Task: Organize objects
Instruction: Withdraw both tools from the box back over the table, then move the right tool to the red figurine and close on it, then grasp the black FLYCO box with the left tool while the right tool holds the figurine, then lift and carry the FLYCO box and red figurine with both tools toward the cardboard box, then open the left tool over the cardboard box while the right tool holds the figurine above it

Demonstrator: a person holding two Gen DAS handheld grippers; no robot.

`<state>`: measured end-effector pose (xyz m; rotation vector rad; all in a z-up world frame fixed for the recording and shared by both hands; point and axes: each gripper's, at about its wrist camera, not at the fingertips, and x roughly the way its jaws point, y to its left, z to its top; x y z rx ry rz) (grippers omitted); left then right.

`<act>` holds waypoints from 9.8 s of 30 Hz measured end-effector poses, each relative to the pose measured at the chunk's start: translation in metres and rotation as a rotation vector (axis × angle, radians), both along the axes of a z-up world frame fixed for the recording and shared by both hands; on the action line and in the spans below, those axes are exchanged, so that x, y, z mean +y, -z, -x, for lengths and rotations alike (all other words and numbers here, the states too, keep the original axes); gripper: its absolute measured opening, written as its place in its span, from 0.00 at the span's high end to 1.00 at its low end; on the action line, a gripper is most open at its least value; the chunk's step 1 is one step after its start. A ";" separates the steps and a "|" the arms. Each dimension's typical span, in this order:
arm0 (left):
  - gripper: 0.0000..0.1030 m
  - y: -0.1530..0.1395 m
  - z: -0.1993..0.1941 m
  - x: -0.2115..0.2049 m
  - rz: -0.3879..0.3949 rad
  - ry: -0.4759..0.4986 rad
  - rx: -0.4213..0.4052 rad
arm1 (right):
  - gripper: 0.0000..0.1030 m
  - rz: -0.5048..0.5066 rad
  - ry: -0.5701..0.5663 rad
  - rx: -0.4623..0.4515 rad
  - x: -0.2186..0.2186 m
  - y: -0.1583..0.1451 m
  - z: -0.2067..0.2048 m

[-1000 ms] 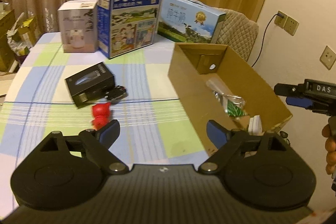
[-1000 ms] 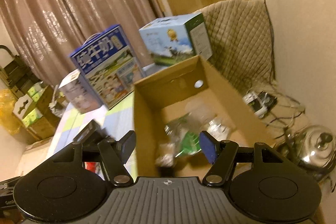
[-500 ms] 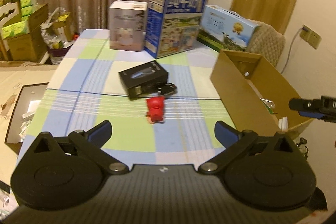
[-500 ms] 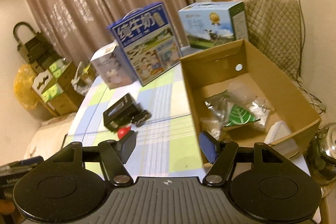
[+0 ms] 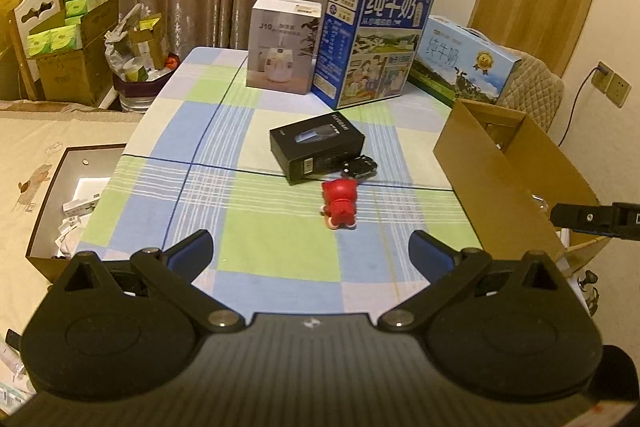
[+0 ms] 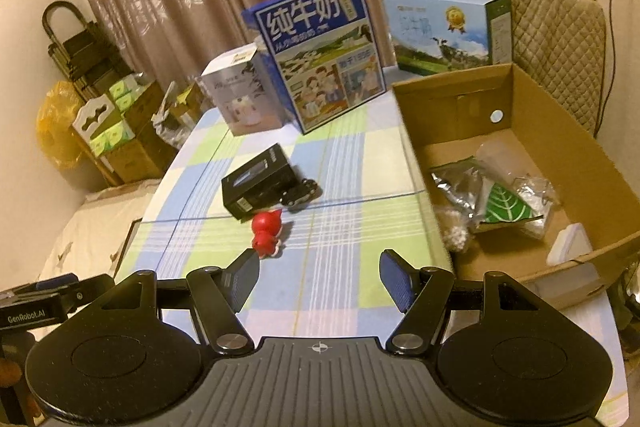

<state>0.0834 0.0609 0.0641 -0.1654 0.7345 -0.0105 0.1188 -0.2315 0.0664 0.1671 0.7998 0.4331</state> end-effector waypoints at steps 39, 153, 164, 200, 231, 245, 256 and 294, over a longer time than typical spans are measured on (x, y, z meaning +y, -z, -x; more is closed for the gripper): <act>0.01 0.028 -0.023 0.038 -0.003 -0.025 0.053 | 0.38 0.042 -0.090 0.043 0.060 0.029 -0.023; 0.01 0.119 -0.262 0.026 -0.282 0.514 0.019 | 0.61 0.198 -0.127 -0.027 0.141 0.143 -0.171; 0.01 0.129 -0.314 0.004 -0.303 0.702 0.064 | 0.61 0.192 -0.098 -0.022 0.135 0.144 -0.182; 0.19 0.138 -0.168 -0.028 -0.220 0.316 0.229 | 0.61 0.180 -0.079 0.115 0.099 0.156 -0.131; 0.27 0.095 -0.126 -0.034 -0.129 0.182 0.206 | 0.61 0.123 -0.054 0.104 0.079 0.132 -0.082; 0.27 0.029 -0.036 -0.071 -0.100 0.144 0.115 | 0.61 0.091 -0.047 0.020 0.054 0.060 0.000; 0.27 0.005 0.004 -0.084 -0.087 0.156 0.076 | 0.61 0.106 -0.030 -0.029 0.030 0.032 0.041; 0.27 -0.027 -0.021 -0.200 -0.061 0.356 0.008 | 0.61 0.119 0.203 -0.099 -0.095 -0.004 0.040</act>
